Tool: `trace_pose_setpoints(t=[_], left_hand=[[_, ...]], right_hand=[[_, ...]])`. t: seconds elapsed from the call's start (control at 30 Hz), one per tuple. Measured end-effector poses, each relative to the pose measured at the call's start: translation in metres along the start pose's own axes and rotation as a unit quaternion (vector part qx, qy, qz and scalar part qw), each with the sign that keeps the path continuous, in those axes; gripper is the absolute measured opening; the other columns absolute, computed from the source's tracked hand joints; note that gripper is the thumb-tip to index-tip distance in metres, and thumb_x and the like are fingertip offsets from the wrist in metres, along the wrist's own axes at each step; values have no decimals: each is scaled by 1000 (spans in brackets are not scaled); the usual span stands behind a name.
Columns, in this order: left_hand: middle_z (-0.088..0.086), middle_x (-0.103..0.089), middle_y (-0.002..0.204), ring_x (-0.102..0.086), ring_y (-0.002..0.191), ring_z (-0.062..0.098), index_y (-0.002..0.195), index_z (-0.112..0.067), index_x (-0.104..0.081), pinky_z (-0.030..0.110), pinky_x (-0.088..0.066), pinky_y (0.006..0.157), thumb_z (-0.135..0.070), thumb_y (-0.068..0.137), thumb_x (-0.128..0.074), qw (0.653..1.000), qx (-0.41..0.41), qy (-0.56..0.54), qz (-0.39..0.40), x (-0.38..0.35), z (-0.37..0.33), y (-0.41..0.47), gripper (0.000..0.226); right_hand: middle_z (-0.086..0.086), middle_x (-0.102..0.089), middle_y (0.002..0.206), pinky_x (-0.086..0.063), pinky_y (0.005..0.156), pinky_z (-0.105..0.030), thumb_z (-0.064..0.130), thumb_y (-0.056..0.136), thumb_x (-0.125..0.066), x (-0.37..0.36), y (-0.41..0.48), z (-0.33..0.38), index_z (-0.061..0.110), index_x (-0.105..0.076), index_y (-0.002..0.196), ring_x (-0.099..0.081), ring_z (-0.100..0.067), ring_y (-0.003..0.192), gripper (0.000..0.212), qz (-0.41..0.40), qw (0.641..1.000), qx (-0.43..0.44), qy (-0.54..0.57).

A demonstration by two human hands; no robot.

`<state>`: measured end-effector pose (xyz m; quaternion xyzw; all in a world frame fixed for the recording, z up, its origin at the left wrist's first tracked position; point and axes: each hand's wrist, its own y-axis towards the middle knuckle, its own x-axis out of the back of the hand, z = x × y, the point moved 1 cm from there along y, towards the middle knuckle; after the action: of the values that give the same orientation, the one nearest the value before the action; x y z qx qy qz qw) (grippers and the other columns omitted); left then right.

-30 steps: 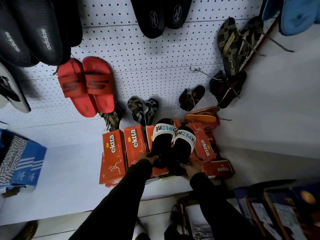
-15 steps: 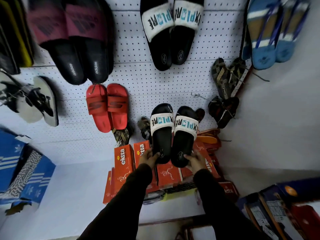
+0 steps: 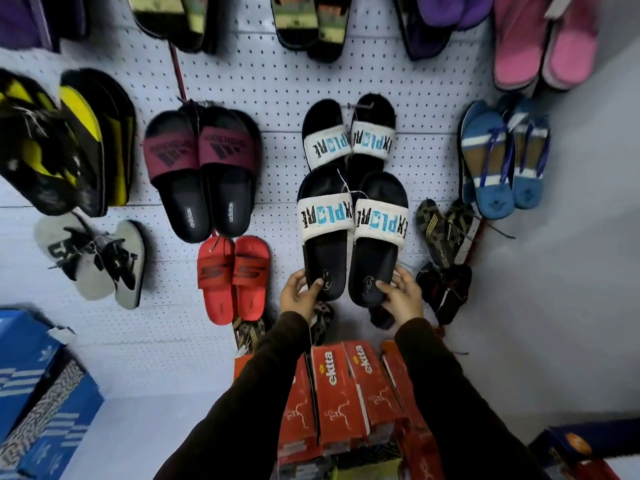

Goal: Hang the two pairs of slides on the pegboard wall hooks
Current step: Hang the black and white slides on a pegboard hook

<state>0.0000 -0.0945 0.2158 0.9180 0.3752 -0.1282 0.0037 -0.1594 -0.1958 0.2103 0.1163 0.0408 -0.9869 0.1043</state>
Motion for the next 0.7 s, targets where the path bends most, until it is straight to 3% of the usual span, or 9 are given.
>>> trace_pose_setpoints(t=[0.1, 0.27, 0.4, 0.47, 0.63, 0.7], left_hand=[[15, -58, 116, -64, 82, 16, 130, 5, -48, 29, -56, 75, 3, 89, -59, 999, -36, -20, 22, -9, -25, 6, 42], [27, -58, 130, -61, 97, 30, 131, 7, -47, 40, -54, 85, 4, 89, -58, 995, -91, -35, 32, -33, -64, 19, 43], [30, -57, 131, -61, 97, 31, 130, 7, -47, 53, -53, 94, 2, 89, -59, 992, -117, -44, 35, -50, -94, 33, 43], [30, -57, 131, -61, 97, 29, 129, 6, -49, 56, -51, 97, 1, 88, -61, 991, -127, -43, 28, -57, -108, 42, 43], [28, -58, 129, -62, 114, 38, 126, 4, -53, 55, -52, 97, -3, 88, -63, 993, -115, -33, 5, -70, -124, 66, 40], [27, -58, 127, -60, 108, 34, 129, 6, -50, 50, -53, 94, -1, 88, -61, 995, -89, -41, 5, -71, -119, 74, 42]], right_hand=[[-19, -59, 139, -45, 110, -54, -12, 86, -60, -7, 6, 30, 11, -50, 141, -55, -33, 131, 60, 3, 999, 41, 2], [-18, -60, 137, -48, 107, -54, -12, 87, -59, -16, 21, 82, 8, -50, 139, -56, -35, 130, 57, 7, 995, 91, 30], [-18, -60, 137, -54, 93, -44, -13, 88, -57, -25, 39, 122, 9, -48, 142, -59, -35, 127, 59, 6, 992, 103, 68], [-18, -59, 138, -53, 96, -47, -13, 88, -56, -29, 51, 139, 10, -47, 143, -59, -36, 127, 60, 8, 992, 104, 73], [-20, -58, 140, -50, 100, -52, -15, 89, -52, -36, 79, 156, 7, -46, 143, -57, -39, 129, 59, 31, 995, 71, 65], [-20, -57, 141, -50, 99, -52, -14, 90, -52, -36, 87, 150, 7, -45, 145, -56, -39, 130, 59, 32, 997, 56, 45]])
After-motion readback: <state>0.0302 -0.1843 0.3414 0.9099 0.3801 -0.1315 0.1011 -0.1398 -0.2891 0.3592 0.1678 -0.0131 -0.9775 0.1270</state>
